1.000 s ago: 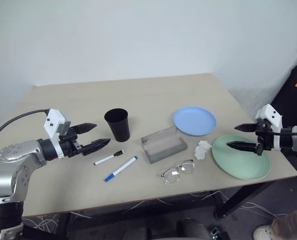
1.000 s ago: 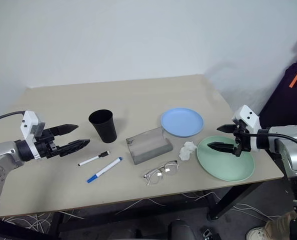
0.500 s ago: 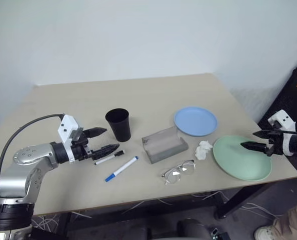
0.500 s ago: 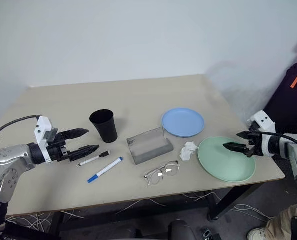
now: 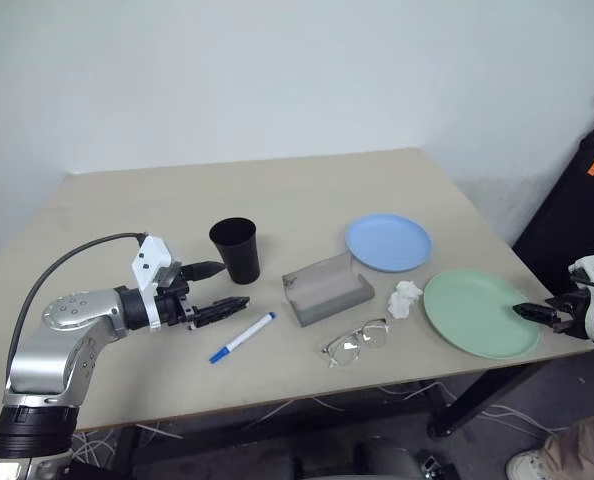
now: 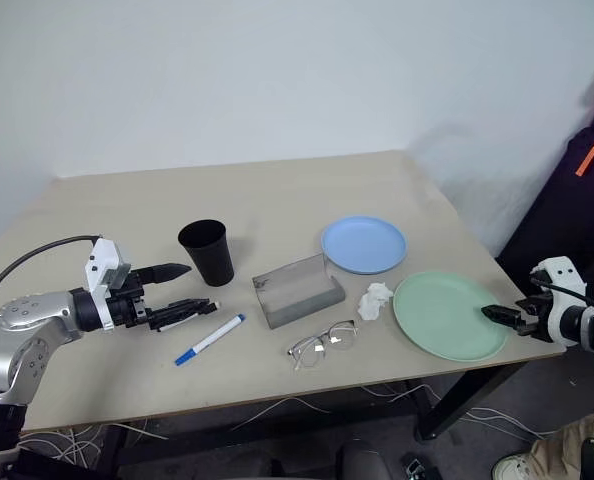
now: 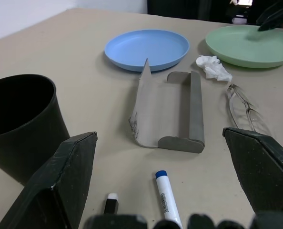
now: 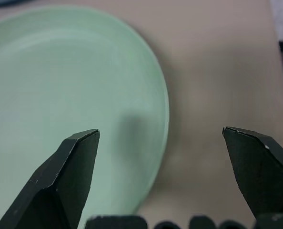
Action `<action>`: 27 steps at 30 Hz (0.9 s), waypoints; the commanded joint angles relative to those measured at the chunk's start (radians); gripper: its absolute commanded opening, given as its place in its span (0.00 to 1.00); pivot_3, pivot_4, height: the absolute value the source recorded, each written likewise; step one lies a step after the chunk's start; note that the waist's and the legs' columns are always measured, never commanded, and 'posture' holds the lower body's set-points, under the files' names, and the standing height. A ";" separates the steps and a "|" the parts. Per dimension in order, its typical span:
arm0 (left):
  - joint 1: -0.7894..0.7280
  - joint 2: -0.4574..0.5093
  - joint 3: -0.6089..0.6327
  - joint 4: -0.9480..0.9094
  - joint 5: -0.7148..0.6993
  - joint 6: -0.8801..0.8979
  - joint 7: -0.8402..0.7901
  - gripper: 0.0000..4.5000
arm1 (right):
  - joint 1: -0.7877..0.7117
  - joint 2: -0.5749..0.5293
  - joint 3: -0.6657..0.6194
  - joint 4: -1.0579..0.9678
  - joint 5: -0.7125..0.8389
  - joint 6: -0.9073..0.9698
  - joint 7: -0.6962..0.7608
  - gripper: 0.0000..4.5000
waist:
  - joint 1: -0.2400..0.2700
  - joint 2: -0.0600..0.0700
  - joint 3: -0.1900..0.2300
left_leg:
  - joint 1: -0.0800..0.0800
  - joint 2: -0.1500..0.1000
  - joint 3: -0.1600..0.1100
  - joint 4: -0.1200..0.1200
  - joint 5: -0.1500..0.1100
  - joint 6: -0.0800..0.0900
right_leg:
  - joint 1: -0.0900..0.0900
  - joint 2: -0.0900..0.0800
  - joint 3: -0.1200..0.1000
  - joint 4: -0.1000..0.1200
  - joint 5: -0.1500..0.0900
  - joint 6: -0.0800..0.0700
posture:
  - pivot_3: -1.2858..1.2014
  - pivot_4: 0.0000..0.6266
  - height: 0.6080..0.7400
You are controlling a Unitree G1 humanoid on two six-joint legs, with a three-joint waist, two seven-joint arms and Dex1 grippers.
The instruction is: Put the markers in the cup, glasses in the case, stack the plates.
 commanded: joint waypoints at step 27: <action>0.028 -0.005 0.027 -0.085 -0.021 0.024 0.039 1.00 | -0.079 0.052 -0.122 0.043 0.098 0.127 0.005 0.00 | 0.000 -0.001 0.000 | 0.006 0.000 -0.002 -0.001 -0.001 -0.002 | 0.005 0.000 0.000 -0.001 0.000 0.000 | 0.52 0.00 0.94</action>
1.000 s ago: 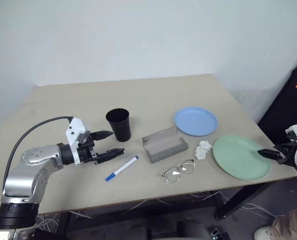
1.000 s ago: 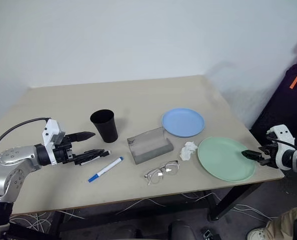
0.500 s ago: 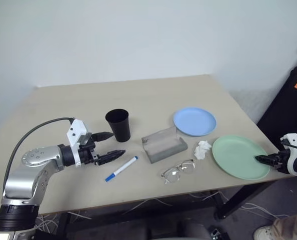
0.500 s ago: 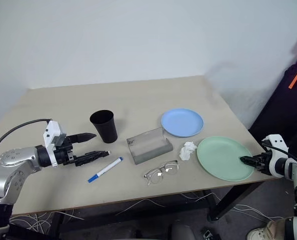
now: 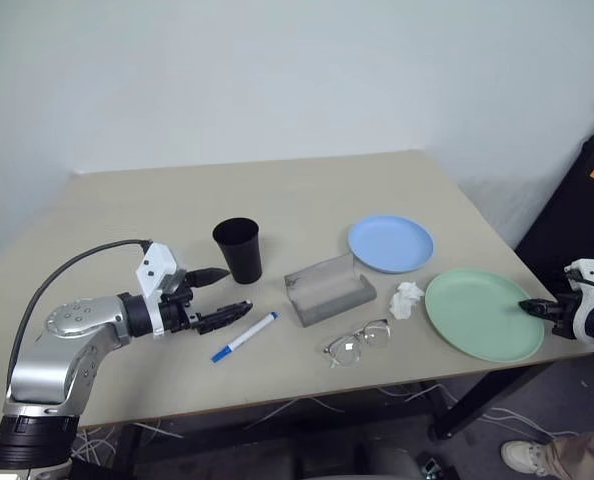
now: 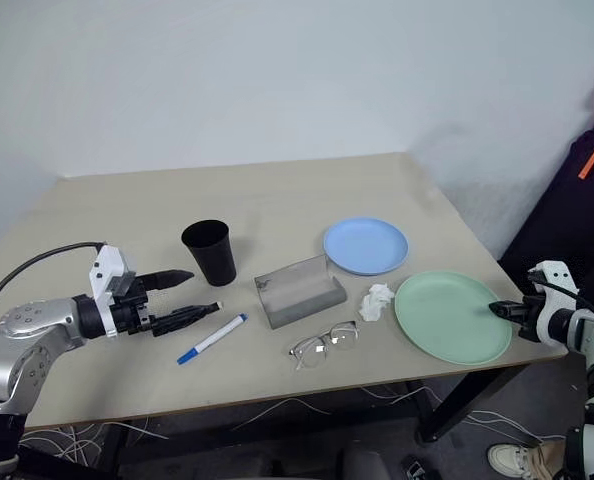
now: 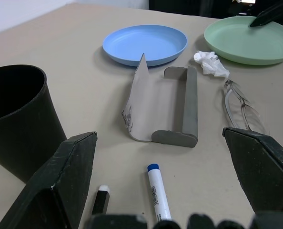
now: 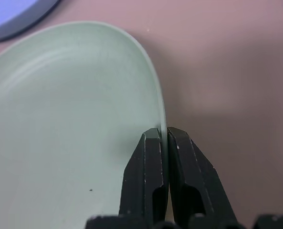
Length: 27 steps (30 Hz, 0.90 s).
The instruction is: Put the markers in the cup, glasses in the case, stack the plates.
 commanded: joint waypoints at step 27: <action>-0.049 -0.007 0.011 -0.020 -0.009 0.005 0.013 1.00 | -0.565 0.367 -0.110 0.021 0.078 0.086 -0.529 0.00 | -0.002 0.002 0.000 | 0.000 0.000 -0.001 -0.007 0.001 0.002 | -0.004 0.001 0.000 0.000 0.000 0.000 | 0.52 0.00 0.94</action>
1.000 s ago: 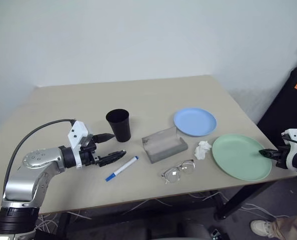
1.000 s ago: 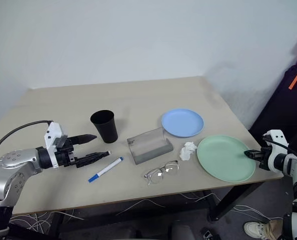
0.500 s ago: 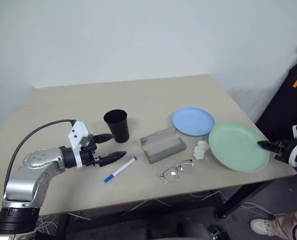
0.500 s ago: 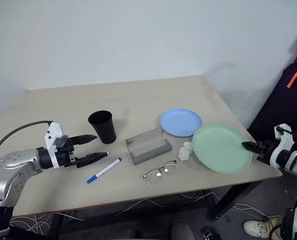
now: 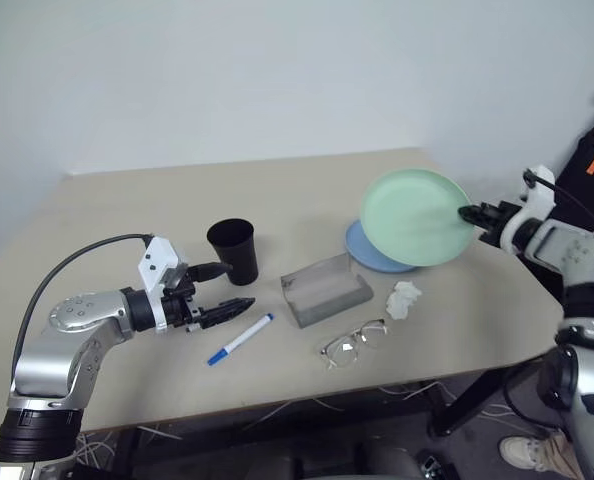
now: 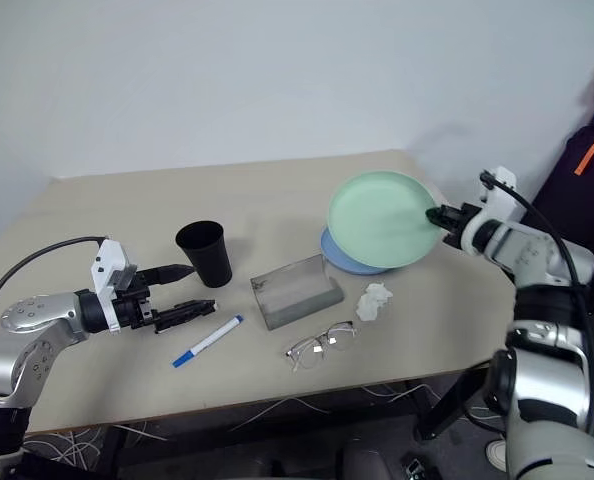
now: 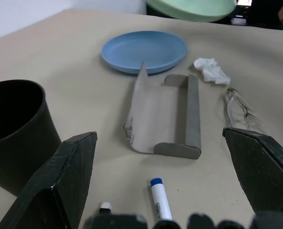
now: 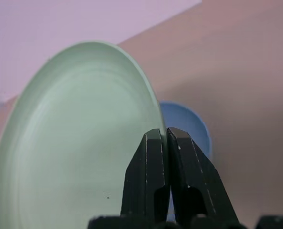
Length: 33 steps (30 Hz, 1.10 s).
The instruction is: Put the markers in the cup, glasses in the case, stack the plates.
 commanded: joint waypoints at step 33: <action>0.042 0.015 0.068 -0.087 -0.022 0.020 0.039 1.00 | -0.192 0.173 0.013 0.544 -0.152 -0.446 -0.258 0.59 | -0.044 0.001 0.000 | -0.007 -0.001 -0.003 0.000 0.001 0.002 | -0.002 0.000 0.002 0.000 0.000 0.000 | 0.52 0.00 0.94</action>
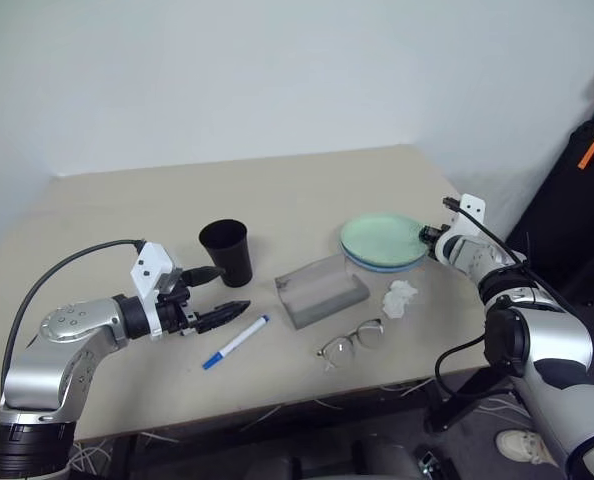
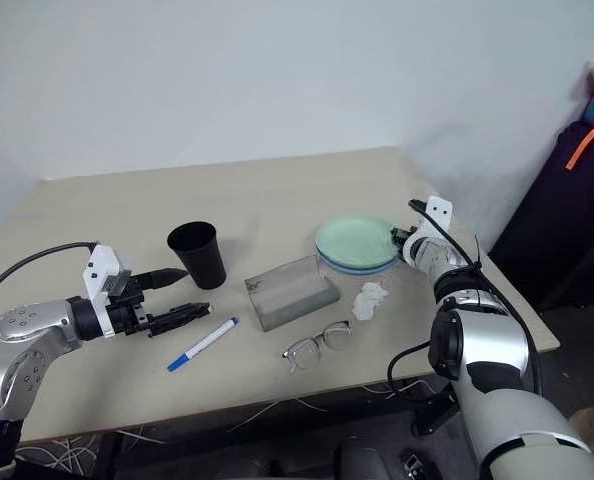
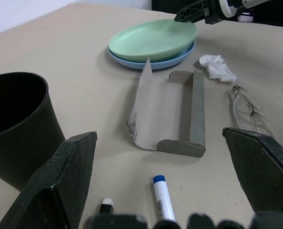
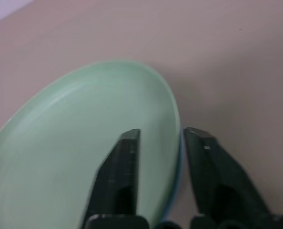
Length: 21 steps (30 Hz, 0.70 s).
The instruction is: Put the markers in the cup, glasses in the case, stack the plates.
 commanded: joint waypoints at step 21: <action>-0.036 0.002 0.007 -0.016 -0.004 -0.012 -0.001 1.00 | 0.237 -0.179 0.398 -0.828 -0.066 0.393 0.687 0.99 | -0.001 0.001 0.000 | -0.001 0.000 0.000 0.001 0.000 0.000 | -0.002 -0.001 -0.001 0.002 0.000 0.000 | 0.52 0.00 0.94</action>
